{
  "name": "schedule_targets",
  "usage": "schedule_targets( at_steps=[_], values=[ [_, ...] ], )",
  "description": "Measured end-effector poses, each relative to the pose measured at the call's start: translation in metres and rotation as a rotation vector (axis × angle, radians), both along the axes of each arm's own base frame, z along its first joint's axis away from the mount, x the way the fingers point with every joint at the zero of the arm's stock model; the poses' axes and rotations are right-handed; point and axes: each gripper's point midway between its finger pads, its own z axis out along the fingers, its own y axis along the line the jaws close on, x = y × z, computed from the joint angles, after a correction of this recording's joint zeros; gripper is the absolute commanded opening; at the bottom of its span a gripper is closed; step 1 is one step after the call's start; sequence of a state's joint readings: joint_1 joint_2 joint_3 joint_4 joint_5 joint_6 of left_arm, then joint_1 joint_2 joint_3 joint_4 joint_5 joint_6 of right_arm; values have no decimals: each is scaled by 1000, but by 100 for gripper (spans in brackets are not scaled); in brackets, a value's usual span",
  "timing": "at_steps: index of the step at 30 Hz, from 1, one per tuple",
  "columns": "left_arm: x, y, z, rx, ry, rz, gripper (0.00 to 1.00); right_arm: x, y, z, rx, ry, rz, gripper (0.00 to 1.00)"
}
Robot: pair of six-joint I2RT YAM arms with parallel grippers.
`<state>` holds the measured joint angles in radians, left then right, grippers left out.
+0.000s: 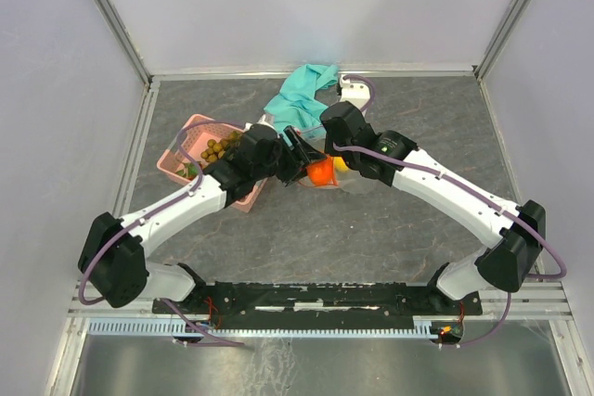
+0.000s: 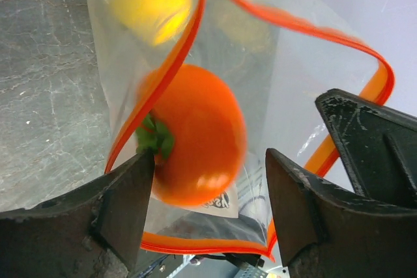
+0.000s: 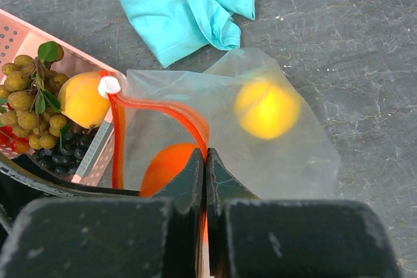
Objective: Place the food in the zip-top bag and seal the zipper
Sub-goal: Place the fake fruit in the zipper food storage bag.
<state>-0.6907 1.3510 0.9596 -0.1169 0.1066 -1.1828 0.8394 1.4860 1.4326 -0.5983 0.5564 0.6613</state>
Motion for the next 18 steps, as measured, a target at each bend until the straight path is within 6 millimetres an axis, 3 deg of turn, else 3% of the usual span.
schedule_targets(
  at_steps=[11,18],
  values=[
    [2,-4,18,-10,-26,-16,81,0,0,-1,-4,1,2,2],
    [-1,9,26,105,-62,-39,81,1,0,0,-9,-3,4,3]
  ],
)
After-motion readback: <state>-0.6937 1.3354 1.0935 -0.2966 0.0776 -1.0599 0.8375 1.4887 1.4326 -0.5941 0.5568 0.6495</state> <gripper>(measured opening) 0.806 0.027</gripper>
